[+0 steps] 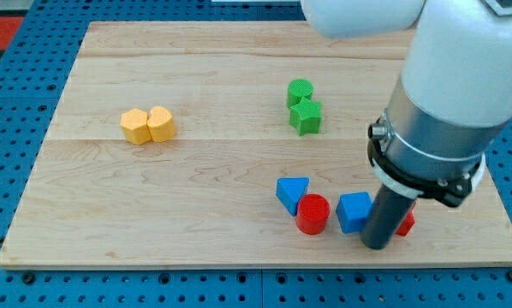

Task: Move the red circle to the bottom centre

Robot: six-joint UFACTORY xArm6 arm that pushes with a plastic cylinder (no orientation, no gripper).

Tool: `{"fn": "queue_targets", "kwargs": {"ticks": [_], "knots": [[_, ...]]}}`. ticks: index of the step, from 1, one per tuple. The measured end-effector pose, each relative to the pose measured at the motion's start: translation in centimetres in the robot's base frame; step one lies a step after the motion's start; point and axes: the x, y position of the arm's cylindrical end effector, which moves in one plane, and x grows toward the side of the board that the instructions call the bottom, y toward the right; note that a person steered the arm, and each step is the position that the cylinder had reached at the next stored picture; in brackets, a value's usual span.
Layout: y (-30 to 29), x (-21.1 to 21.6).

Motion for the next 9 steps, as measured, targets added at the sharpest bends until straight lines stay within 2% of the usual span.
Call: {"fn": "queue_targets", "kwargs": {"ticks": [3, 6, 9], "knots": [[1.2, -2.5], [-5.9, -3.9], [-9.4, -5.3]]}}
